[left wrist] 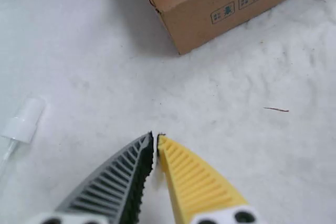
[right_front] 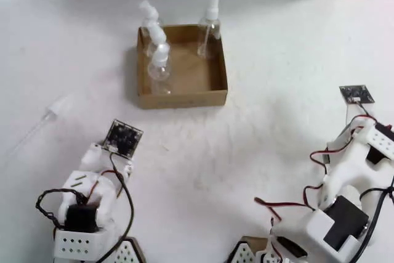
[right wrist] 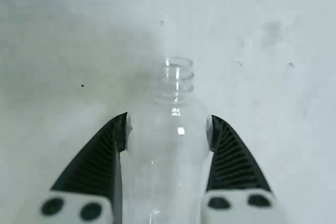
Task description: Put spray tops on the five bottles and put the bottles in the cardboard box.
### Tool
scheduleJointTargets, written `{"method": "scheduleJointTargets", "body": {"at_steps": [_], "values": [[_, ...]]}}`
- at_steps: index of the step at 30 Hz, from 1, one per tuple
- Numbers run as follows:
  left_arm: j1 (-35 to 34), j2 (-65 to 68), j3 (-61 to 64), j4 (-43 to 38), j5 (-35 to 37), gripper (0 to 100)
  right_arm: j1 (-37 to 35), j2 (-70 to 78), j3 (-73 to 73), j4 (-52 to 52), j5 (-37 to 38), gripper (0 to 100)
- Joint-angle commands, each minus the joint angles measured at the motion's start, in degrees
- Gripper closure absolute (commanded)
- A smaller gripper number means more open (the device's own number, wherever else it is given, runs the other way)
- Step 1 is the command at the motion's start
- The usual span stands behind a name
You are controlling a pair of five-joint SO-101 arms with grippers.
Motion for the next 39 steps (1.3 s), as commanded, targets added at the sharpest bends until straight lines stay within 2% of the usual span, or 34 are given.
{"method": "scheduleJointTargets", "body": {"at_steps": [1, 3, 6, 12, 16, 23, 25, 30, 33, 39], "values": [[-0.6, -0.3, -0.2, -0.7, -0.5, 98, 0.1, -3.9, -5.5, 10.5, 0.1, 98.2], [-0.6, -0.3, -0.2, -0.7, -0.5, 98, 0.0, -6.5, -5.3, 14.5, -0.1, 98.2], [-0.6, -0.3, -0.2, -0.7, -0.5, 98, 0.0, -10.4, -5.3, 19.2, -4.2, 98.2], [-0.6, -0.3, -0.2, -0.7, -0.5, 98, -1.5, -13.8, -4.2, 20.6, -6.8, 98.1], [-0.6, -0.3, -0.2, -0.7, -0.4, 98, -6.1, -14.2, -0.7, 20.7, -6.9, 98.2], [-0.4, -0.5, -0.2, -0.7, -0.4, 98, -15.2, -14.2, -0.3, 24.0, -17.4, 98.2], [-0.4, -0.5, -0.2, -0.8, -0.5, 98, -17.5, -14.2, 1.1, 22.8, -21.5, 98.2], [-2.0, -0.4, -0.2, -1.0, -0.6, 98, -22.5, -14.2, 7.4, 12.3, -30.5, 98.2], [-4.8, -0.6, -0.5, -1.2, -0.3, 98, -23.5, -14.2, 11.1, 7.4, -31.8, 98.2], [-8.1, -0.2, -5.2, -1.1, 0.0, 98, -23.6, -14.2, 13.2, 4.8, -31.9, 98.2]]}}
